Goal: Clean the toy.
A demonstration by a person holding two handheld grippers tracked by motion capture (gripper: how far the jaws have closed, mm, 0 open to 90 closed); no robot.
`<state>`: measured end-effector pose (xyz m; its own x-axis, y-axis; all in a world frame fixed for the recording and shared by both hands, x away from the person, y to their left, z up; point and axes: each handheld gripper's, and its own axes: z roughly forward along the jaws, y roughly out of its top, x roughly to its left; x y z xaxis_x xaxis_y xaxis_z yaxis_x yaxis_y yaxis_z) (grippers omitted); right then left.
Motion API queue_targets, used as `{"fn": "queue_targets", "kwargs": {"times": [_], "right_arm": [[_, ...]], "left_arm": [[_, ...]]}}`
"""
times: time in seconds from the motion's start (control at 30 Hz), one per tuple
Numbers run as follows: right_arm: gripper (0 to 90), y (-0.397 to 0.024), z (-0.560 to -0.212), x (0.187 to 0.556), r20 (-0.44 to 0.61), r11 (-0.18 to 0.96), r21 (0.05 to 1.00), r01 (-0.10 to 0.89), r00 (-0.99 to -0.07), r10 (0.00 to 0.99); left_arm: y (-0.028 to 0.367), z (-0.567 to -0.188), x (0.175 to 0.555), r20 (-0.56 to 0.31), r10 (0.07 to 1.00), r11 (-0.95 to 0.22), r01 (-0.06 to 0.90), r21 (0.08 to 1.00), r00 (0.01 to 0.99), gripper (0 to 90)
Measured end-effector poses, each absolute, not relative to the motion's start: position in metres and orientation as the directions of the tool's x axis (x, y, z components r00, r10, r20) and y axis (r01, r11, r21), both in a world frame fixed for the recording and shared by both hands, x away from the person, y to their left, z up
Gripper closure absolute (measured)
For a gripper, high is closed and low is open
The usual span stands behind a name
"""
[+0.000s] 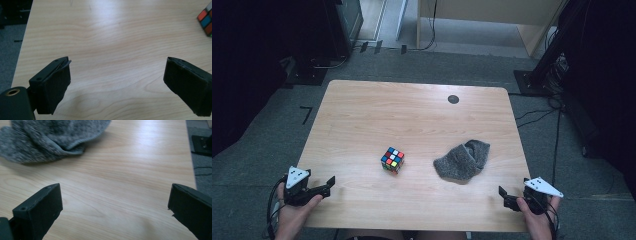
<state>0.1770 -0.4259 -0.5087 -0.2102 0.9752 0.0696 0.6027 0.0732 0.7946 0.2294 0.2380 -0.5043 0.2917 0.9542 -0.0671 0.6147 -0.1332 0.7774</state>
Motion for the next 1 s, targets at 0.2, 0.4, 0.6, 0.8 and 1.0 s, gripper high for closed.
{"fn": "queue_targets", "kwargs": {"times": [0.2, 0.4, 0.6, 0.8, 1.0], "right_arm": [[0.0, -0.432, -0.523, 0.180, 0.046, 0.091, 0.759, 0.645, -0.192, 0.980], [3.4, -0.431, -0.525, 0.183, 0.042, 0.105, 0.735, 0.670, -0.200, 0.979], [2.4, -0.427, -0.526, 0.185, 0.030, 0.109, 0.713, 0.692, -0.186, 0.982], [1.6, -0.427, -0.527, 0.185, 0.030, 0.111, 0.712, 0.693, -0.188, 0.982], [0.0, -0.426, -0.527, 0.186, 0.029, 0.121, 0.708, 0.696, -0.200, 0.979]], "left_arm": [[0.240, -0.511, 0.234, -0.025, 0.958, -0.169, 0.634, 0.754, 0.286, 7.6], [0.235, -0.513, 0.235, 0.001, 0.956, -0.200, 0.651, 0.732, 0.293, 7.6], [0.229, -0.517, 0.237, 0.043, 0.949, -0.252, 0.667, 0.701, 0.313, 7.4], [0.231, -0.518, 0.240, 0.013, 0.947, -0.238, 0.676, 0.698, 0.320, 7.2], [0.230, -0.518, 0.240, 0.011, 0.947, -0.238, 0.675, 0.698, 0.322, 7.3]]}}
